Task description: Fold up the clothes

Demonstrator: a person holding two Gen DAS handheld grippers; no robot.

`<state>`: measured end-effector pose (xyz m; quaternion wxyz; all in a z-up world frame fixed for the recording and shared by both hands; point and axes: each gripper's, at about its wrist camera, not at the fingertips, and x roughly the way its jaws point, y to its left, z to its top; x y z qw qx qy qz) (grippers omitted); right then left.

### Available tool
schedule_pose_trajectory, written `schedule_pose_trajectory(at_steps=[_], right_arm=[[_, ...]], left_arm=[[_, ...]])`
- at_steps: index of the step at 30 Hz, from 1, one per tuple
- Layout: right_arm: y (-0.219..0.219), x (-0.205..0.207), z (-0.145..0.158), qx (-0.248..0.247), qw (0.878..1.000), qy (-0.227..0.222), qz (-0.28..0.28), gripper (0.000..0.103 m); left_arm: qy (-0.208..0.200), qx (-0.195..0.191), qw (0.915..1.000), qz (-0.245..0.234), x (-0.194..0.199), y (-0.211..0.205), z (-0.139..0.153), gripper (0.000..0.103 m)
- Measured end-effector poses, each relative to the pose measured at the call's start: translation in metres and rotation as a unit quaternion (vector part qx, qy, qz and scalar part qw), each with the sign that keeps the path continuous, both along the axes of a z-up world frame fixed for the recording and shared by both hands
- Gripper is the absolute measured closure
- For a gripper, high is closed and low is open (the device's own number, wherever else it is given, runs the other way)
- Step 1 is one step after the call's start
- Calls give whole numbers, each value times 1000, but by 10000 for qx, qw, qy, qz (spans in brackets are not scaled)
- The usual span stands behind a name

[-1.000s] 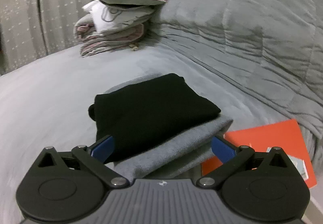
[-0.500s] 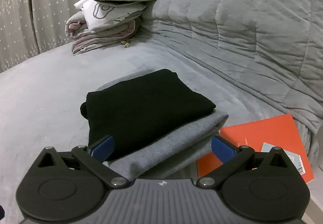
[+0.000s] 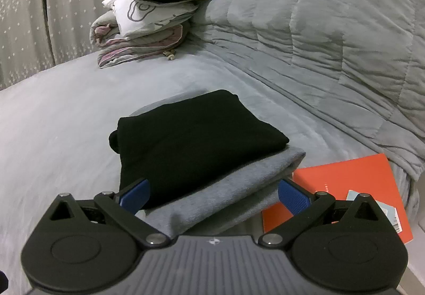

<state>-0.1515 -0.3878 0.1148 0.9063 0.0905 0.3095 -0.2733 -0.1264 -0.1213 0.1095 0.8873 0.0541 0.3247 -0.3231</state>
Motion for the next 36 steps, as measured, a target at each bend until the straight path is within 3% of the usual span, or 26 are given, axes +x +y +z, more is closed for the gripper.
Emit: schedule_pose_trajectory(at_steps=[36], right_arm=[[6,6,-4,13,9997,119,195,0]], left_arm=[[17,74,10000,-23,-1,-1,2,0]])
